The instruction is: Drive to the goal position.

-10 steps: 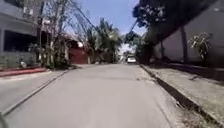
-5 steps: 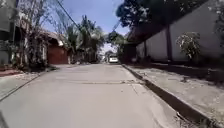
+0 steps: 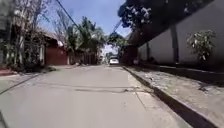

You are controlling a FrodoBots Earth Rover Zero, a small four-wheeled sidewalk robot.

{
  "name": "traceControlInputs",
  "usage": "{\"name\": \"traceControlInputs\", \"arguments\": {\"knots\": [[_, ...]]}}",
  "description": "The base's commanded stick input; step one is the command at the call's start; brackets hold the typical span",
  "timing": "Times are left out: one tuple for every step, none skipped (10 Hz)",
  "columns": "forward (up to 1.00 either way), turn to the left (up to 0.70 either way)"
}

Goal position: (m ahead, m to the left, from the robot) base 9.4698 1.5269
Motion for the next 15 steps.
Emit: {"name": "traceControlInputs", "arguments": {"knots": [[1.0, 0.05], [1.0, 0.0], [1.0, 0.0], [1.0, 0.0], [1.0, 0.0], [1.0, 0.0], [1.0, 0.02], [1.0, 0.03], [1.0, 0.02], [0.99, 0.01], [0.98, 0.0], [0.96, -0.27], [0.96, -0.25], [0.96, -0.14], [0.96, 0.0]]}}
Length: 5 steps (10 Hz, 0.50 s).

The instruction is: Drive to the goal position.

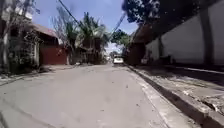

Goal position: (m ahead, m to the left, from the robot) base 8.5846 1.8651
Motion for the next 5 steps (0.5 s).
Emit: {"name": "traceControlInputs", "arguments": {"knots": [[0.96, -0.01], [0.96, -0.03], [0.96, -0.14], [0.97, -0.24], [1.0, -0.01]]}}
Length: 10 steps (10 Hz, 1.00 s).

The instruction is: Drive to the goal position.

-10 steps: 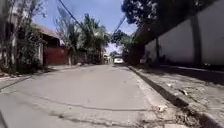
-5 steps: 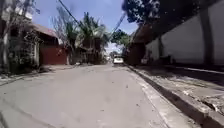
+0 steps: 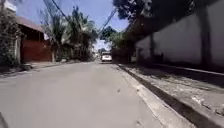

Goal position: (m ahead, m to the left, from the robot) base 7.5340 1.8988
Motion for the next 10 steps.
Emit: {"name": "traceControlInputs", "arguments": {"knots": [[1.0, 0.0], [1.0, 0.0], [1.0, 0.0], [1.0, 0.0], [1.0, 0.0], [1.0, 0.0], [1.0, 0.07], [1.0, 0.15], [1.0, 0.16], [0.98, 0.1]]}}
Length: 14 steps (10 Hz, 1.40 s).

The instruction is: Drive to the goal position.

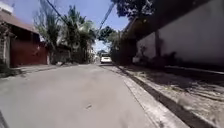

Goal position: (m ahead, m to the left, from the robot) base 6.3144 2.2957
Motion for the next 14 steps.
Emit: {"name": "traceControlInputs", "arguments": {"knots": [[0.96, 0.03], [0.24, 0.06], [0.0, 0.09], [0.0, 0.11], [0.0, 0.26], [0.0, 0.18], [0.0, 0.11], [0.0, 0.04], [0.0, 0.0], [0.0, 0.0], [0.0, 0.0], [0.0, 0.0], [0.0, 0.0], [0.0, 0.0]]}}
